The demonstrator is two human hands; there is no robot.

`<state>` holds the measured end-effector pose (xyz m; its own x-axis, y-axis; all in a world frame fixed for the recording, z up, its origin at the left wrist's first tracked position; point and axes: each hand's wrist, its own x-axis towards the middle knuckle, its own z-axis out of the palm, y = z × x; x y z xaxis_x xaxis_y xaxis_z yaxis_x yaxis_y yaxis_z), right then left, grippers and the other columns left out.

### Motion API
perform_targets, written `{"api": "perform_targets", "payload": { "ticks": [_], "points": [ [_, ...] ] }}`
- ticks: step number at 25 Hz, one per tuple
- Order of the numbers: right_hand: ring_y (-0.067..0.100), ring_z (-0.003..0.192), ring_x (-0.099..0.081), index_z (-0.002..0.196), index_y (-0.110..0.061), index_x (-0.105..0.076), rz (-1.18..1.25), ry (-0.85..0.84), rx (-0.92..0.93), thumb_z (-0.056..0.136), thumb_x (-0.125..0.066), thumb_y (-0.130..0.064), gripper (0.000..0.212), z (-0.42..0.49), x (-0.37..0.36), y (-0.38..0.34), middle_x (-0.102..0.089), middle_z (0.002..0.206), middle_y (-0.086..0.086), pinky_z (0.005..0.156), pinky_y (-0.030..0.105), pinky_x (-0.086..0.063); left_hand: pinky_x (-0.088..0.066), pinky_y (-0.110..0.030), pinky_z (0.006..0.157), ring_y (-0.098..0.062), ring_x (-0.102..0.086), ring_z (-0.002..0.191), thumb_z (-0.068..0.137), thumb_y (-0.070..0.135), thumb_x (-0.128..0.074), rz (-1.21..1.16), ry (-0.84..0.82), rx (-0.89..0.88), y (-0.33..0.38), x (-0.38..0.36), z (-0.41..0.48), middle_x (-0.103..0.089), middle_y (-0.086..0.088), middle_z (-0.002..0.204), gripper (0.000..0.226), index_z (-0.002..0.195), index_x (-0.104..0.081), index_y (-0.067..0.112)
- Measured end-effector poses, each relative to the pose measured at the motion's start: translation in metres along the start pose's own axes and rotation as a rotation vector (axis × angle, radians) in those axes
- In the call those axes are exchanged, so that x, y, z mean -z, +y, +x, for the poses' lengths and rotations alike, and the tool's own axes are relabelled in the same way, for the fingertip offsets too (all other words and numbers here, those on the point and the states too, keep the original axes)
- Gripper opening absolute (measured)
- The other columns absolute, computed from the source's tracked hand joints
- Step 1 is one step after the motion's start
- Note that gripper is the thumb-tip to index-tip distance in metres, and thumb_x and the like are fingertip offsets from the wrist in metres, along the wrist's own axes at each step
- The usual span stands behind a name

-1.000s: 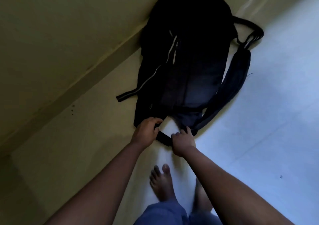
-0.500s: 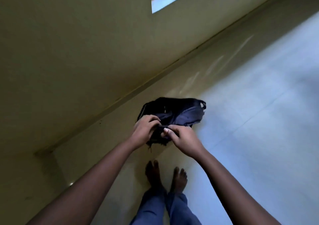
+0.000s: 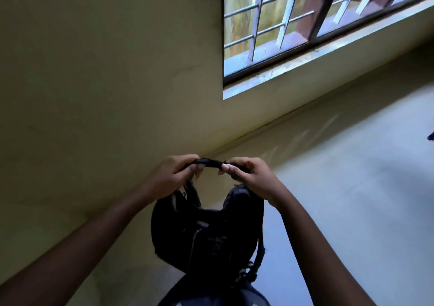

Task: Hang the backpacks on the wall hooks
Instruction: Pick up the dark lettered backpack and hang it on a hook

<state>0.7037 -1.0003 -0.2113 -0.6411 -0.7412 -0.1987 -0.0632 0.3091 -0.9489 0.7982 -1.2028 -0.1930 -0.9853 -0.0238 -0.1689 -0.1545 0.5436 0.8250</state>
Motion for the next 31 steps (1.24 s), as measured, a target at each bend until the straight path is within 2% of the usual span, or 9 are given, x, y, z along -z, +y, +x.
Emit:
{"api": "perform_targets", "payload": {
  "ticks": [5, 14, 18, 22, 24, 26, 28, 29, 31],
  "points": [
    [0.012, 0.061, -0.037, 0.086, -0.028, -0.070, 0.076, -0.084, 0.200, 0.094, -0.052, -0.026, 0.020, 0.007, 0.008, -0.067, -0.043, 0.062, -0.008, 0.059, 0.028, -0.030, -0.020, -0.013, 0.039, -0.003, -0.030, 0.036, 0.088, 0.024, -0.047, 0.097, 0.346, -0.152, 0.074, 0.050, -0.035, -0.043, 0.007, 0.045, 0.023, 0.066, -0.055, 0.025],
    [0.020, 0.066, -0.040, 0.071, -0.038, -0.059, -0.265, 0.005, 0.605, 0.096, -0.047, -0.024, 0.031, 0.064, 0.039, -0.226, -0.046, 0.067, -0.006, 0.062, 0.029, -0.032, -0.020, -0.008, 0.037, -0.003, -0.042, 0.036, 0.090, 0.036, -0.038, 0.488, 0.825, -0.402, 0.152, 0.157, -0.035, -0.033, 0.012, 0.042, 0.039, 0.069, -0.059, 0.010],
    [0.019, 0.058, -0.038, 0.075, -0.025, -0.062, -0.446, 0.176, 0.831, 0.095, -0.049, -0.025, 0.024, 0.110, 0.058, -0.319, -0.049, 0.067, 0.005, 0.056, 0.028, -0.032, -0.026, -0.009, 0.038, -0.005, -0.048, 0.041, 0.086, 0.041, -0.035, 0.551, 1.011, -0.471, 0.190, 0.234, -0.009, -0.040, 0.007, 0.044, 0.040, 0.069, -0.058, 0.013],
    [0.019, 0.047, -0.035, 0.083, -0.016, -0.061, -0.675, 0.430, 1.092, 0.096, -0.046, -0.028, 0.023, 0.152, 0.080, -0.399, -0.042, 0.055, -0.004, 0.050, 0.030, -0.035, -0.034, -0.027, 0.042, -0.017, -0.045, 0.036, 0.084, 0.048, -0.034, 0.742, 1.152, -0.506, 0.231, 0.309, 0.013, -0.048, -0.002, 0.043, 0.045, 0.072, -0.063, 0.016],
    [0.022, 0.050, -0.037, 0.087, -0.017, -0.058, -0.812, 0.520, 1.131, 0.097, -0.044, -0.029, 0.021, 0.168, 0.095, -0.436, -0.044, 0.059, -0.004, 0.048, 0.029, -0.032, -0.032, -0.020, 0.041, -0.014, -0.046, 0.037, 0.081, 0.052, -0.038, 0.845, 1.217, -0.566, 0.255, 0.343, 0.021, -0.052, 0.005, 0.045, 0.045, 0.083, -0.067, 0.017],
    [0.023, 0.052, -0.038, 0.090, -0.017, -0.056, -0.904, 0.556, 1.169, 0.097, -0.041, -0.031, 0.022, 0.180, 0.109, -0.466, -0.047, 0.064, -0.004, 0.048, 0.029, -0.030, -0.035, -0.010, 0.043, -0.010, -0.055, 0.045, 0.075, 0.060, -0.046, 0.966, 1.224, -0.640, 0.274, 0.369, 0.028, -0.068, 0.002, 0.060, 0.045, 0.100, -0.066, 0.028],
    [0.020, 0.052, -0.038, 0.091, -0.018, -0.054, -0.964, 0.545, 1.172, 0.098, -0.038, -0.033, 0.023, 0.186, 0.118, -0.489, -0.048, 0.066, -0.005, 0.049, 0.028, -0.030, -0.044, -0.013, 0.060, -0.006, -0.063, 0.066, 0.075, 0.069, -0.043, 1.101, 1.199, -0.725, 0.286, 0.389, 0.032, -0.076, 0.004, 0.077, 0.051, 0.107, -0.064, 0.034],
    [0.016, 0.051, -0.037, 0.091, -0.018, -0.053, -0.990, 0.534, 1.183, 0.098, -0.038, -0.034, 0.024, 0.194, 0.125, -0.503, -0.047, 0.066, -0.005, 0.049, 0.026, -0.031, -0.045, -0.016, 0.063, -0.004, -0.061, 0.080, 0.080, 0.066, -0.037, 1.150, 1.207, -0.758, 0.292, 0.401, 0.037, -0.076, 0.005, 0.081, 0.052, 0.107, -0.067, 0.032],
    [0.011, 0.050, -0.038, 0.091, -0.018, -0.053, -1.003, 0.524, 1.209, 0.099, -0.036, -0.036, 0.025, 0.206, 0.134, -0.530, -0.048, 0.065, -0.005, 0.050, 0.024, -0.032, -0.045, -0.021, 0.061, -0.004, -0.063, 0.080, 0.088, 0.058, -0.033, 1.263, 1.262, -0.776, 0.305, 0.425, 0.046, -0.076, 0.005, 0.083, 0.054, 0.102, -0.072, 0.024]
  ]
}}
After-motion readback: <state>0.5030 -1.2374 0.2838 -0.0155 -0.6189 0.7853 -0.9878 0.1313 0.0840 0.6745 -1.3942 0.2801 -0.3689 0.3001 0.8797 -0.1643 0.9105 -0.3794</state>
